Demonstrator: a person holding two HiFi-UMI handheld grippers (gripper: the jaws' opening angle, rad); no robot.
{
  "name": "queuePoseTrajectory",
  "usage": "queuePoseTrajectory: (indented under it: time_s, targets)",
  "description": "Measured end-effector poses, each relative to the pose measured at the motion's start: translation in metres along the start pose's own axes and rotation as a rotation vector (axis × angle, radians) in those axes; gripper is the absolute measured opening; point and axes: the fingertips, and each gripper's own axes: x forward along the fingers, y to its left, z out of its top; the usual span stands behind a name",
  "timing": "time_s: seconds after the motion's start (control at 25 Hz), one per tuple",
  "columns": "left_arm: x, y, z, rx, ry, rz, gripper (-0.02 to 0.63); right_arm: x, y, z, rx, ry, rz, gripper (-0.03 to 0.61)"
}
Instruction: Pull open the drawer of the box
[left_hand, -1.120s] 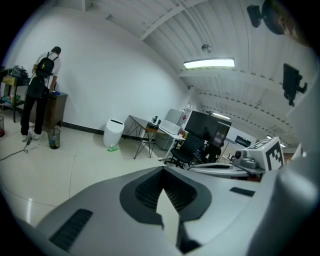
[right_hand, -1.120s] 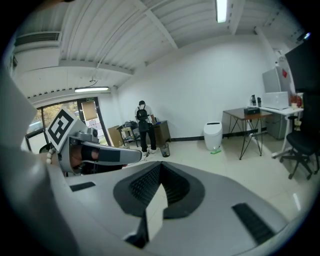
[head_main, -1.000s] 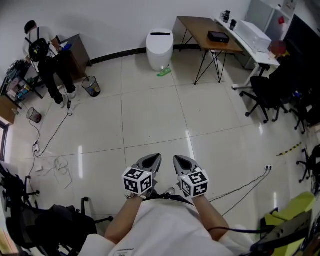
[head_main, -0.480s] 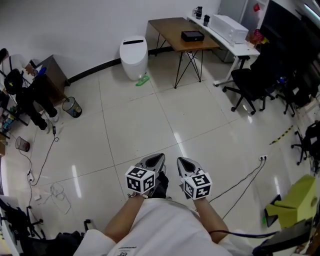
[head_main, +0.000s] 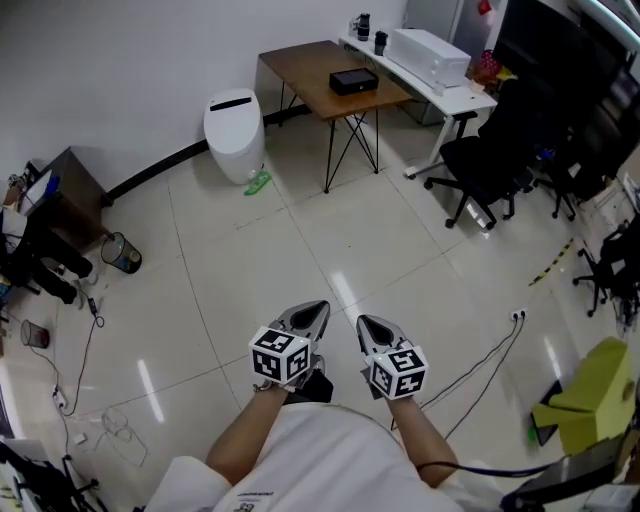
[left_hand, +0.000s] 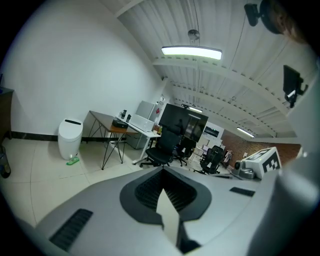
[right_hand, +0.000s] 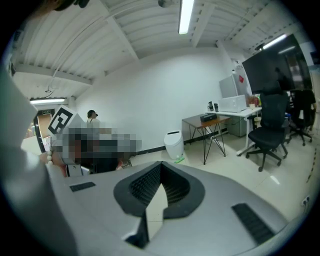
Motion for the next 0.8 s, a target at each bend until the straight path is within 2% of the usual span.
queuePoseTrajectory:
  time_s: [0.2, 0.52, 0.8]
  targets:
    - [0.025, 0.014, 0.019, 0.035, 0.026, -0.026, 0.002, 0.026, -0.016, 0.014, 0.001, 0.009, -0.016, -0.012]
    - [0.063, 0.034, 0.042, 0.059, 0.059, -0.046, 0.002, 0.049, -0.056, 0.048, 0.021, -0.033, -0.103, -0.012]
    - [0.079, 0.057, 0.047, 0.056, 0.092, -0.060, 0.002, 0.068, -0.063, 0.046, 0.050, -0.017, -0.133, -0.012]
